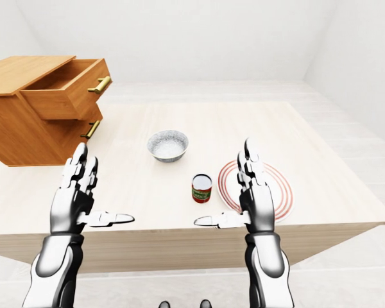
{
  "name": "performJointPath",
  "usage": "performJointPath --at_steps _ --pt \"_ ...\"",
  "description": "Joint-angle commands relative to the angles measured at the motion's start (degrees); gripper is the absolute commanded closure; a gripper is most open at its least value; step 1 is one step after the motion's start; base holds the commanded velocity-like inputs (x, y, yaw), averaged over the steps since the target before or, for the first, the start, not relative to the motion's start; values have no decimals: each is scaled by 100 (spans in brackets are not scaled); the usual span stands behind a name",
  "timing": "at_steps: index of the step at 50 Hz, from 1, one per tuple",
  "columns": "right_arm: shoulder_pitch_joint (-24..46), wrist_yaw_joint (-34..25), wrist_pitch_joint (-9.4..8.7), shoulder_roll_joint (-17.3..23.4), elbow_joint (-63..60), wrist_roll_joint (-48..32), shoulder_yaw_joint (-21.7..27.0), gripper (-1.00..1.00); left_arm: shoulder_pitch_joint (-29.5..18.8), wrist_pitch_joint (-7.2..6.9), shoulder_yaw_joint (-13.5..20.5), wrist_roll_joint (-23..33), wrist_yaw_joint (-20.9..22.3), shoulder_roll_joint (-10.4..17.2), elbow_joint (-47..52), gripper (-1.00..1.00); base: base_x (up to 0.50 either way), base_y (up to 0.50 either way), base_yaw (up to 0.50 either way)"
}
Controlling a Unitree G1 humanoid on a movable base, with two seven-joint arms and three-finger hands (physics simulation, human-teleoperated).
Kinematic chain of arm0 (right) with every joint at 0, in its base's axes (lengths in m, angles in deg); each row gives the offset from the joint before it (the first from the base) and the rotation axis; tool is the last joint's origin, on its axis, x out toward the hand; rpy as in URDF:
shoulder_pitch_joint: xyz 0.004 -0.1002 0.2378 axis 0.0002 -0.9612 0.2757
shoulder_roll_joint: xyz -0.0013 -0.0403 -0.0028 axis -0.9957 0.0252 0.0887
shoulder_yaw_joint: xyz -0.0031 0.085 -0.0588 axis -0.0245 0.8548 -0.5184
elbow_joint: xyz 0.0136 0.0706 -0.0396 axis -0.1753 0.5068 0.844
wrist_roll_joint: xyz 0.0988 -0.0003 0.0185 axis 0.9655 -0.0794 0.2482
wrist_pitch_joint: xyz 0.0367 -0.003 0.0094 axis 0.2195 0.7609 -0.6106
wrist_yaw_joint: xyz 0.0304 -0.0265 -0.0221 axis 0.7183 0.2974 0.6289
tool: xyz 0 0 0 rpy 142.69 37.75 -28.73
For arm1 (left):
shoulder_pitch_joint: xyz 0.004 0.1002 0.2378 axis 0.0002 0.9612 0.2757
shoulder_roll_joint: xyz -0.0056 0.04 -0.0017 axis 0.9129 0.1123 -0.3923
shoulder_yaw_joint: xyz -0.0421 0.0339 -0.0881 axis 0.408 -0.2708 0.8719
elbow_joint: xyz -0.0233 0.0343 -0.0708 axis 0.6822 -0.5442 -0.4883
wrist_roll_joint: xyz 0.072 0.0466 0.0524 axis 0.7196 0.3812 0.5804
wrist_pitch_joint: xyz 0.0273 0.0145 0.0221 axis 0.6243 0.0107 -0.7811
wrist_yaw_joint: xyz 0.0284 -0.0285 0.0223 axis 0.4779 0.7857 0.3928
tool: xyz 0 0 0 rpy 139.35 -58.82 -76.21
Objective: Put the bowl on the plate.
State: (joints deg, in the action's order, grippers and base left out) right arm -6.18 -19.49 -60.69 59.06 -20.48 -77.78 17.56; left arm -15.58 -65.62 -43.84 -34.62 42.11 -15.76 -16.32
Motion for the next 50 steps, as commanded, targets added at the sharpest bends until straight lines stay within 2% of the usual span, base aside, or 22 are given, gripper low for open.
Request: performJointPath --at_steps 1,16,22,28,33,50 --pt "-11 -72 0 -13 -181 92 150 -100 117 0 112 -96 184 -56 365 -100 -1 -47 0" --pt "-16 -115 0 -29 -323 110 230 -100 97 0 249 -157 259 -55 495 -100 0 -48 0" --pt "50 -118 0 -17 -336 120 302 -100 -33 0 590 -408 420 47 724 -100 0 -28 0" --pt "1 -168 0 -29 -182 107 325 -100 16 0 755 -590 584 19 799 -100 0 -46 0" --pt "165 -151 0 -12 114 85 385 -100 -68 0 690 -471 577 7 494 -100 0 -48 0" --pt "37 -227 0 -21 12 220 479 -100 94 0 1020 -677 665 -7 1172 -100 0 -1 0"
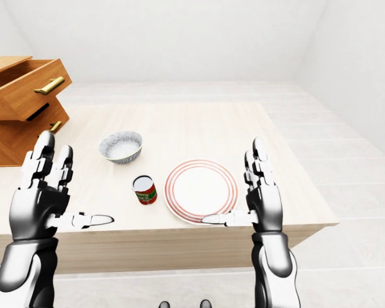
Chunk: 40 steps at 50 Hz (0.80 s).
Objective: Put the bowl on the plate.
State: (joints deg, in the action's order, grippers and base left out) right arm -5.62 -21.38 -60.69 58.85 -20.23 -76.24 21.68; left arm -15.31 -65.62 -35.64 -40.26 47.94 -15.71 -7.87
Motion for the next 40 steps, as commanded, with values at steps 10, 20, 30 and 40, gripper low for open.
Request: performJointPath --at_steps 10,20,30,40 --pt "9 -40 0 0 -76 -20 52 -100 78 0 590 -257 288 -4 754 -100 2 -1 0" --pt "103 32 0 -1 -55 -112 -28 -100 20 0 500 -56 288 -35 713 -100 35 -14 0" --pt "160 38 0 2 94 -84 -33 -100 -31 0 542 -99 299 -22 575 -100 0 -12 0" --pt "90 37 0 7 -22 -93 -44 -100 16 0 619 -178 364 -27 564 -100 0 -20 0"
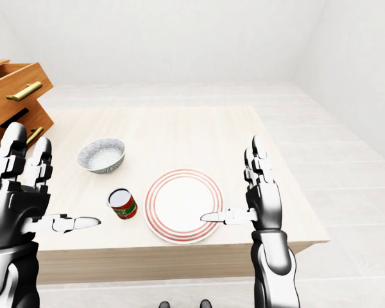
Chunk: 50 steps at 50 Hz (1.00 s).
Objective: Put the bowl on the plate.
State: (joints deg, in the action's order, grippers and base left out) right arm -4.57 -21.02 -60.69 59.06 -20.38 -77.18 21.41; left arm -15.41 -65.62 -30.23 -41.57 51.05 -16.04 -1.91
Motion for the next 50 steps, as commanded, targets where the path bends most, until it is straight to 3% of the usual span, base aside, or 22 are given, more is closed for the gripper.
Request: performJointPath --at_steps 1,15,50 --pt "-6 -12 0 -12 41 23 -1 -100 8 0 108 -70 45 11 -13 -100 0 0 0" --pt "-18 17 0 -19 41 40 49 -100 71 0 -35 30 42 -48 -144 -100 17 0 0" --pt "-98 -74 0 -36 14 21 9 -100 50 0 104 -80 77 -10 -238 -100 5 -5 0"
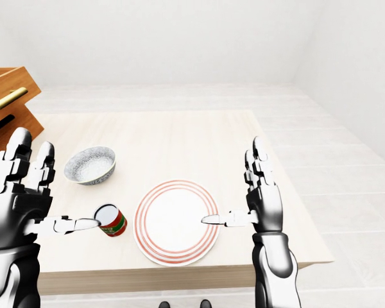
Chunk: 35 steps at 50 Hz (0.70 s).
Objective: Put the bowl on the plate.
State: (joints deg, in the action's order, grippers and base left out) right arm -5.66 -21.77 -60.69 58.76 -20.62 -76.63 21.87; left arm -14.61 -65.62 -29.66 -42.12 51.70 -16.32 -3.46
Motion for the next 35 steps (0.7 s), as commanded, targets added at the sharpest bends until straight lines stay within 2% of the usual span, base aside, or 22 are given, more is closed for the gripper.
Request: performJointPath --at_steps 1,13,19,21,29,31,35 --pt "18 2 0 -4 42 -34 -40 -100 -31 0 41 -17 10 19 -97 -100 0 0 0" --pt "119 37 0 3 348 -75 -72 -100 -219 0 2 16 -62 94 -526 -100 0 0 0" --pt "50 20 0 20 220 -21 -44 -100 -151 0 -20 16 -114 96 -352 -100 0 0 0" --pt "98 21 0 30 329 -30 -20 -100 -245 0 -79 263 -353 90 -446 -100 0 0 0" --pt "74 16 0 39 363 -30 11 -100 -258 0 -80 77 -266 138 -546 -100 0 0 0" --pt "67 10 0 41 340 -37 16 -100 -260 0 -120 179 -286 174 -519 -100 0 0 0" --pt "160 1 0 61 638 -90 51 -100 -570 0 -64 244 -356 329 -767 -100 0 0 0"
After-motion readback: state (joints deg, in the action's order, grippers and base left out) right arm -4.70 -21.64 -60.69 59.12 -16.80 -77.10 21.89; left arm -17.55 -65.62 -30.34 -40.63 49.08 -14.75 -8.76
